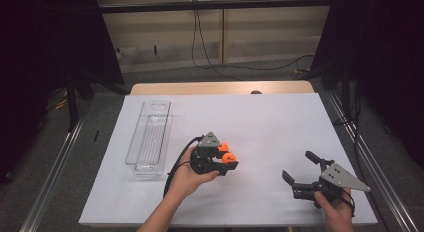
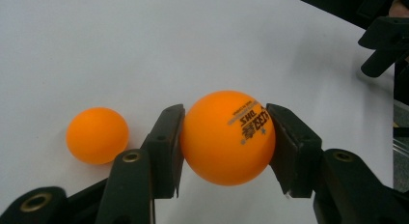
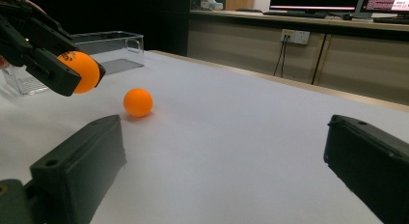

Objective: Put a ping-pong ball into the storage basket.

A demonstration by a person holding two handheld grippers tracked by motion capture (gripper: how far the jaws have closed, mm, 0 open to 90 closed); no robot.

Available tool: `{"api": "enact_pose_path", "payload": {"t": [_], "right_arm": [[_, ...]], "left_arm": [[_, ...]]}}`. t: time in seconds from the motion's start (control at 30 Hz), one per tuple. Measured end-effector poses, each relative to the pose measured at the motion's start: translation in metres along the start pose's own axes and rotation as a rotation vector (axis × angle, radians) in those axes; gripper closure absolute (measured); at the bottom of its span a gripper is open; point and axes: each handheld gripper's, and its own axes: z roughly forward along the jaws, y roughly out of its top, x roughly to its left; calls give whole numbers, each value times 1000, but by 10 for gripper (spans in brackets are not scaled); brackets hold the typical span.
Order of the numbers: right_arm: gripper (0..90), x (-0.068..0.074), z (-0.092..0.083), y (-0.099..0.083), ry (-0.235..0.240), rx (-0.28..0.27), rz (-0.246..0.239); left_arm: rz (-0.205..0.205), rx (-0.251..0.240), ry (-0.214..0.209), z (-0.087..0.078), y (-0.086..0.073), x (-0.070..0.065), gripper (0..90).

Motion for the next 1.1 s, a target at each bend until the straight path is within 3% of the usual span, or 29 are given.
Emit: {"api": "enact_pose_path", "payload": {"t": [1.1], "right_arm": [[4, 0, 0, 0, 1, 0, 0]], "left_arm": [[-44, -9, 53, -15, 1, 15, 507]]}}
